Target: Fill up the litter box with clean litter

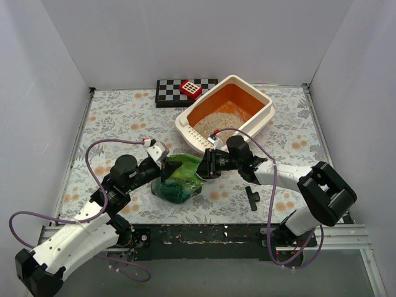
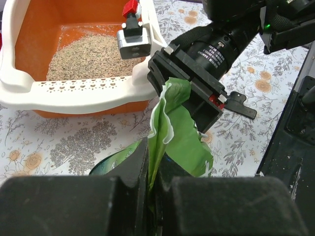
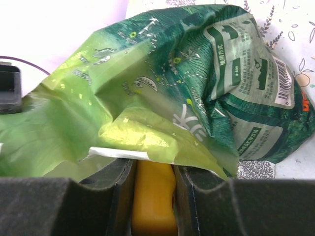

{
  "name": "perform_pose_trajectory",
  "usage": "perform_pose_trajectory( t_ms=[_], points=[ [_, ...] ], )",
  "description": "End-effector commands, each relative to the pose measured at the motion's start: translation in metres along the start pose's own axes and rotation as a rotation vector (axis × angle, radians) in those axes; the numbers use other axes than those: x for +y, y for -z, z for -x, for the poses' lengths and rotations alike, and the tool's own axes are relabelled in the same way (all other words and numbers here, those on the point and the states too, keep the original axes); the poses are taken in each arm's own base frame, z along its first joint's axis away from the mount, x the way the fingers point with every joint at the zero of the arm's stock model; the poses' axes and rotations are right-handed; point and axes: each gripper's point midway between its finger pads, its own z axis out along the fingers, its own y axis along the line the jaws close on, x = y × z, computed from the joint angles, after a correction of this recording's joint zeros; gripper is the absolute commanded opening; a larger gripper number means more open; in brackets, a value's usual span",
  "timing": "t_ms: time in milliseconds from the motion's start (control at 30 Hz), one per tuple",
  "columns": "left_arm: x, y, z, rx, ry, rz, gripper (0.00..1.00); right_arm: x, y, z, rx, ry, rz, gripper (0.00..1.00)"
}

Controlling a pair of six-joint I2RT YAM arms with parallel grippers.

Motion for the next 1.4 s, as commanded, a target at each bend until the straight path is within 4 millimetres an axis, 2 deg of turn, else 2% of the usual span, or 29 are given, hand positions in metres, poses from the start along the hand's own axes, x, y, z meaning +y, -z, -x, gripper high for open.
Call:
perform_pose_trajectory(
  t_ms=[0, 367, 967, 1233, 1367],
  points=[
    [0.0, 0.003, -0.015, 0.02, 0.042, 0.014, 0.0, 0.063, 0.017, 0.021, -0.071, 0.131, 0.189, 0.01],
    [-0.005, 0.005, -0.026, -0.001, 0.033, -0.013, 0.0, 0.065, 0.059, 0.018, -0.133, 0.129, 0.216, 0.01],
    [-0.011, 0.009, -0.024, -0.034, 0.032, -0.043, 0.0, 0.016, 0.131, 0.015, -0.279, 0.042, 0.146, 0.01],
    [-0.007, 0.011, -0.024, -0.046, 0.034, -0.015, 0.0, -0.001, 0.152, 0.006, -0.312, 0.008, 0.135, 0.01],
    [-0.006, 0.011, -0.025, -0.048, 0.033, -0.01, 0.0, 0.0, 0.16, 0.004, -0.335, 0.005, 0.146, 0.01]
  ],
)
